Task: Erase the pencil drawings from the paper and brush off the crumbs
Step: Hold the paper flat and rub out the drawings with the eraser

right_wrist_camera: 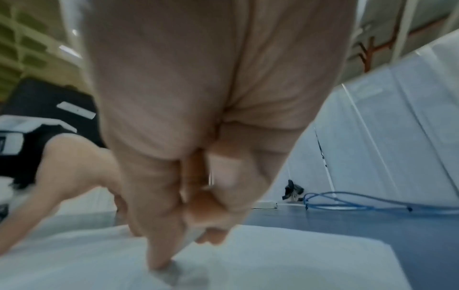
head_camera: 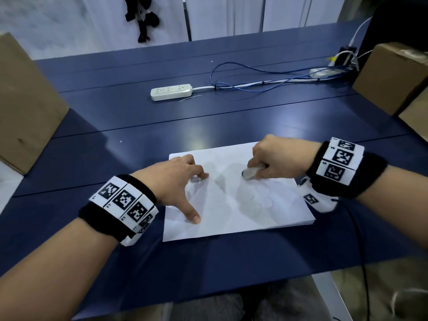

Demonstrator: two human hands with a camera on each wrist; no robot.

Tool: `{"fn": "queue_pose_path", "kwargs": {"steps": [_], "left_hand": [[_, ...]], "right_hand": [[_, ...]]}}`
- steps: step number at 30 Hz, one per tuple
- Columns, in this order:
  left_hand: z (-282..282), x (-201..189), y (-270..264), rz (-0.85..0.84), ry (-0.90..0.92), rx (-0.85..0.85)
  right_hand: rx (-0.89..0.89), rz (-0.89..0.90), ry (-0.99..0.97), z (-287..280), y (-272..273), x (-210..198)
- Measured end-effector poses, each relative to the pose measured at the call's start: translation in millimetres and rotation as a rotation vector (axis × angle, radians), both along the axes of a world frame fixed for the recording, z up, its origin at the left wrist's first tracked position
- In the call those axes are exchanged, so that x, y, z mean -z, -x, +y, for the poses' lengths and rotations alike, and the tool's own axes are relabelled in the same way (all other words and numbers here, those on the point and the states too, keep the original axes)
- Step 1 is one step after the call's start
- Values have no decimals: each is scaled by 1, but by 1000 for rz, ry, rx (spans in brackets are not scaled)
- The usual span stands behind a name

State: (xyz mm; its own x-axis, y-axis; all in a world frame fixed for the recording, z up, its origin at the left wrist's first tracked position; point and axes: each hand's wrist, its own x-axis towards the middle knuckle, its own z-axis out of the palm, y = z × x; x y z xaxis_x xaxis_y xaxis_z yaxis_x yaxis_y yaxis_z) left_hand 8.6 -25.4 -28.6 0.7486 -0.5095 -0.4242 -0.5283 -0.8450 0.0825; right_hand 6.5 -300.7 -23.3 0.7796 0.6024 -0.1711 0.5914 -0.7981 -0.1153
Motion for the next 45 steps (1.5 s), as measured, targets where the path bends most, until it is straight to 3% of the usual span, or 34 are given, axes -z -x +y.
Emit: {"fn": "queue_pose_path", "kwargs": {"steps": [2, 5, 7, 13, 19, 25, 27, 31, 37, 39, 43, 45], "left_hand": [[1, 0, 0, -1, 0, -5], [1, 0, -1, 0, 1, -13], [0, 0, 0, 1, 1, -13], [-2, -3, 1, 26, -1, -5], [-13, -6, -2, 42, -62, 35], [-22, -5, -2, 8, -88, -14], [-28, -5, 0, -31, -65, -39], [-35, -4, 3, -73, -18, -34], [-37, -2, 3, -65, 51, 41], [-37, -1, 2, -61, 60, 39], [-38, -2, 2, -47, 65, 21], [-40, -3, 2, -50, 64, 23]], "right_hand": [[-32, 2, -3, 0, 7, 0], [-226, 266, -6, 3, 35, -6], [-266, 367, -5, 4, 40, -6], [-12, -20, -8, -3, -2, 5], [-286, 330, 18, 3, 40, -8], [-4, -15, -40, -5, 0, 4], [-79, 36, -62, -4, 10, 1], [-248, 389, -42, 7, 39, -4], [-19, -3, -21, -1, -5, 2], [-70, 40, -49, 1, 4, 1], [-246, 373, -26, 8, 37, -3], [-168, 269, -27, 6, 28, 1]]}}
